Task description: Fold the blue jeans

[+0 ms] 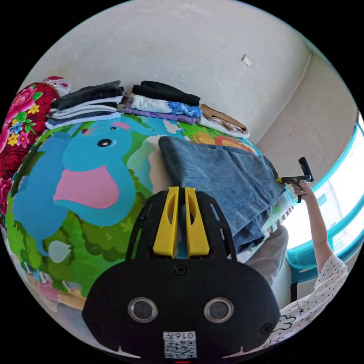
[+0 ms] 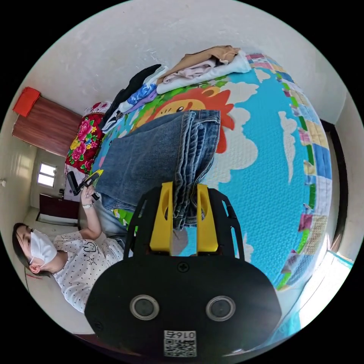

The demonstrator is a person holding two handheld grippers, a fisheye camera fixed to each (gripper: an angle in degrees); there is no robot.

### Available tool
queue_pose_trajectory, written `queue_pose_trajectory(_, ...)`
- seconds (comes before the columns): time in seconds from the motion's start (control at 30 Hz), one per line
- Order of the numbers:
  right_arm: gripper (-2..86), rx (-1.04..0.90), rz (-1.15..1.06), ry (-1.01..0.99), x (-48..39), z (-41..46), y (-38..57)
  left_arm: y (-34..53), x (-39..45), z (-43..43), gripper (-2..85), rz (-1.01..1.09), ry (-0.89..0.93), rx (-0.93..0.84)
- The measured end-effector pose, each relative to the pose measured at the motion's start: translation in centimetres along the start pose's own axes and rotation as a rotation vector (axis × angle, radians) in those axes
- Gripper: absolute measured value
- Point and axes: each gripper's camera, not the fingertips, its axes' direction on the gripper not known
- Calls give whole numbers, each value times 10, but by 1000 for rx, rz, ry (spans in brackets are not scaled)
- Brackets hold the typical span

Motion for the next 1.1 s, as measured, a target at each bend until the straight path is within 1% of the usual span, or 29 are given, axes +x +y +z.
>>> queue_pose_trajectory(0.03, 89, -15, -32, -9, -22, 13, -1, 2, -8, -7, -2, -12, -26, 6)
queue_pose_trajectory(0.1, 89, -42, -87, -10, -59, 34, -1, 10, -41, -30, 0, -54, -135, 18)
queue_pose_trajectory(0.17, 92, -71, -188, 43, -116, 62, 4, 15, -64, -40, 2, -73, -196, -16)
queue_pose_trajectory(0.2, 93, -73, -199, 58, -128, 68, 6, 20, -76, -44, 2, -75, -214, -53)
queue_pose_trajectory(0.27, 95, -57, -220, 116, -162, 82, 15, 33, -88, -59, -2, -85, -209, -37)
queue_pose_trajectory(0.33, 98, -42, -192, 119, -166, 82, 25, 51, -93, -79, -7, -92, -220, 24)
queue_pose_trajectory(0.37, 101, -28, -170, 83, -162, 78, 33, 63, -94, -91, -8, -95, -240, 55)
queue_pose_trajectory(0.43, 104, -3, -135, 6, -150, 75, 48, 79, -92, -101, -8, -66, -221, 80)
queue_pose_trajectory(0.57, 104, 70, -68, -159, -125, 74, 87, 110, -75, -100, 7, 63, -66, 82)
queue_pose_trajectory(0.63, 105, 95, -51, -191, -125, 76, 104, 126, -66, -98, 29, 76, -54, 75)
queue_pose_trajectory(0.73, 111, 172, -42, -196, -139, 70, 138, 162, -42, -104, 62, 151, -141, 109)
queue_pose_trajectory(0.8, 119, 249, -53, -193, -155, 62, 166, 190, -20, -103, 87, 215, -260, 114)
queue_pose_trajectory(0.83, 126, 328, -91, -184, -171, 56, 189, 197, -14, -102, 89, 231, -296, 116)
queue_pose_trajectory(0.87, 132, 410, -131, -154, -191, 52, 215, 208, -4, -97, 91, 259, -370, 120)
queue_pose_trajectory(0.9, 133, 449, -169, -143, -202, 51, 227, 217, 6, -91, 89, 280, -437, 135)
queue_pose_trajectory(0.97, 141, 575, -312, -99, -250, 59, 275, 227, 20, -79, 85, 320, -484, 134)
queue_pose_trajectory(1.03, 153, 617, -383, -46, -283, 74, 300, 231, 32, -63, 90, 354, -499, 70)
queue_pose_trajectory(1.1, 162, 598, -438, -8, -310, 94, 317, 241, 47, -48, 75, 405, -615, 52)
